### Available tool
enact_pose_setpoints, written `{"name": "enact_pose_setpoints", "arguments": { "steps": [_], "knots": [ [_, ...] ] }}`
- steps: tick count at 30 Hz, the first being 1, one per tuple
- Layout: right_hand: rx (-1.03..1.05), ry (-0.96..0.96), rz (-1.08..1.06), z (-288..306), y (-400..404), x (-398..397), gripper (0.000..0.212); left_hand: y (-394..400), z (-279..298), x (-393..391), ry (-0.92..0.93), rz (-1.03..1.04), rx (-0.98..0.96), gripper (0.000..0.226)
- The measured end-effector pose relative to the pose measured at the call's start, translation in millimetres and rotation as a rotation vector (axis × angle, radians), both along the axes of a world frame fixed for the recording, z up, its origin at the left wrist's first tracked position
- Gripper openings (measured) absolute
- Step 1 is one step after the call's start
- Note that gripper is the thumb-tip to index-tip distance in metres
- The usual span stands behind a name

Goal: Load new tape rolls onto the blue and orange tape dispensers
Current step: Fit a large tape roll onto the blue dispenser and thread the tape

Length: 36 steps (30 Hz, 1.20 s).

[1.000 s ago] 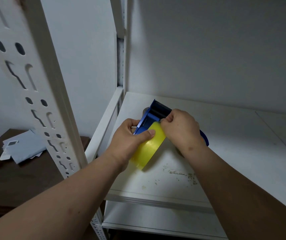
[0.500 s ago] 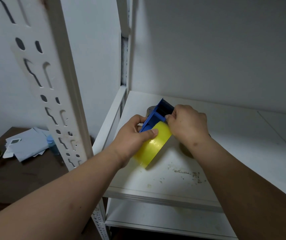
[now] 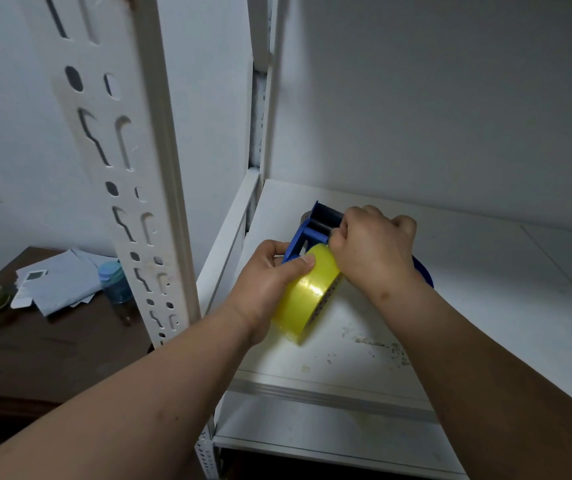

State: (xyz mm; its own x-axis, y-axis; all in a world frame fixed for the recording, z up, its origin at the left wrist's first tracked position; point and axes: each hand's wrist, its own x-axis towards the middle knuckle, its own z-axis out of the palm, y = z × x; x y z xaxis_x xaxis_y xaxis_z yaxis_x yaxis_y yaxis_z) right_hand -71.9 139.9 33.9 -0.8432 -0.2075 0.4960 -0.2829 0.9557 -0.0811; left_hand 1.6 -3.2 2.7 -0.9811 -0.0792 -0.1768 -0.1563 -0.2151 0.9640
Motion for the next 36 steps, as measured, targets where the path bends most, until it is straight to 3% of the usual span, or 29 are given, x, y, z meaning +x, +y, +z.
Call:
{"name": "enact_pose_setpoints", "arguments": {
  "steps": [3,10,16,22,31,36],
  "knots": [
    [0.029,-0.056,0.000,2.6,-0.1,-1.6,0.020,-2.8,3.6,-1.3,-0.045,-0.028,-0.009,0.051],
    [0.125,-0.152,-0.052,18.6,-0.4,-3.5,0.024,1.0,6.4,2.3,0.023,0.002,-0.048,0.038],
    [0.206,0.007,0.011,13.0,0.1,5.3,0.020,4.2,8.3,6.3,0.056,0.038,-0.095,0.028],
    [0.117,0.173,0.062,7.5,-1.3,11.1,0.018,3.3,7.7,2.0,0.039,-0.049,-0.130,0.017],
    [0.134,0.337,0.007,6.9,0.8,15.2,0.005,14.5,8.2,0.0,0.035,0.017,-0.201,0.027],
    [0.128,0.384,-0.003,14.6,4.5,10.0,0.010,19.0,10.9,-4.7,0.014,0.111,-0.268,0.053]
  ]
}}
